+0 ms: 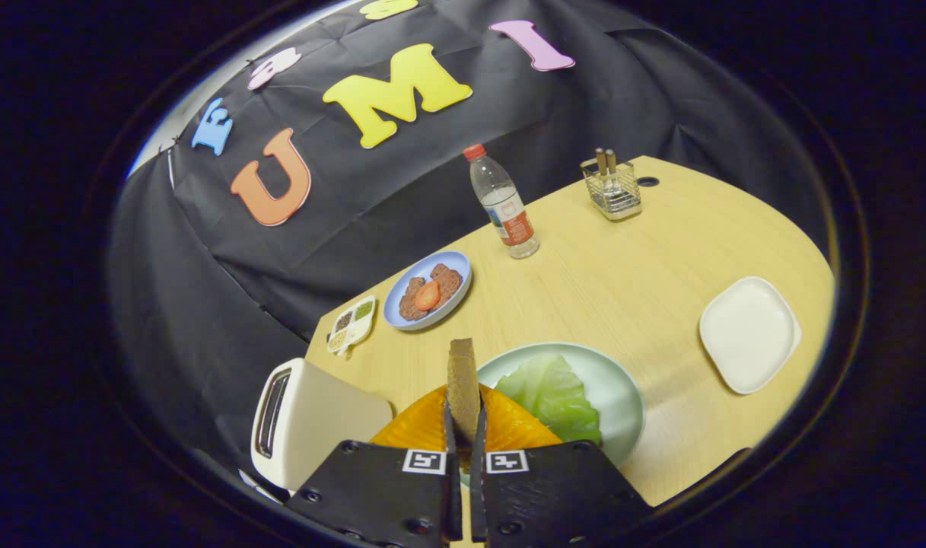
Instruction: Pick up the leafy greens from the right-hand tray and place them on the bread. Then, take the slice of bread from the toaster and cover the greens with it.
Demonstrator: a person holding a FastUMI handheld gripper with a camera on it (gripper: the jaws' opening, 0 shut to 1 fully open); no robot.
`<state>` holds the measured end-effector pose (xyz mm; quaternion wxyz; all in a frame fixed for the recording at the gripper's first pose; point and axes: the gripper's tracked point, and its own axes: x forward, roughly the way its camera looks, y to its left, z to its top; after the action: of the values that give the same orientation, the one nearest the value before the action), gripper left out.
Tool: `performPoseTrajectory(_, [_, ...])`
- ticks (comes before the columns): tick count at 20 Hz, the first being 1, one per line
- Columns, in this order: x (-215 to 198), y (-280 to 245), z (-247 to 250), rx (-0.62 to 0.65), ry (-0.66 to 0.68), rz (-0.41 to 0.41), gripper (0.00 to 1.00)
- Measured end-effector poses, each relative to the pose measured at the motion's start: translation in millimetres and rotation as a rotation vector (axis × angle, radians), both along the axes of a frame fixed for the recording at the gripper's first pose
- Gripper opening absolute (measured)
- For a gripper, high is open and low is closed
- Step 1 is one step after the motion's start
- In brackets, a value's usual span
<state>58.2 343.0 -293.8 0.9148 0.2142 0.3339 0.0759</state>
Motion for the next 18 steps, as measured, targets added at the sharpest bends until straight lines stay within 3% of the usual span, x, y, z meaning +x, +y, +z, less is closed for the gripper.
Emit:
performPoseTrajectory(6, [-1.5, -26.2, -25.8, -0.038, 0.044, -0.012, 0.05])
performPoseTrajectory(11, [-4.7, -40.4, -43.8, -0.13, 0.077, 0.043, 0.11])
performPoseTrajectory(16, [-8.7, -48.9, -56.0, -0.21, 0.08, 0.09, 0.3])
performPoseTrajectory(17, [-7.7, -52.1, -59.1, -0.221, 0.086, 0.093, 0.37])
performPoseTrajectory(18, [-9.1, -54.8, -60.6, -0.229, 0.093, 0.099, 0.52])
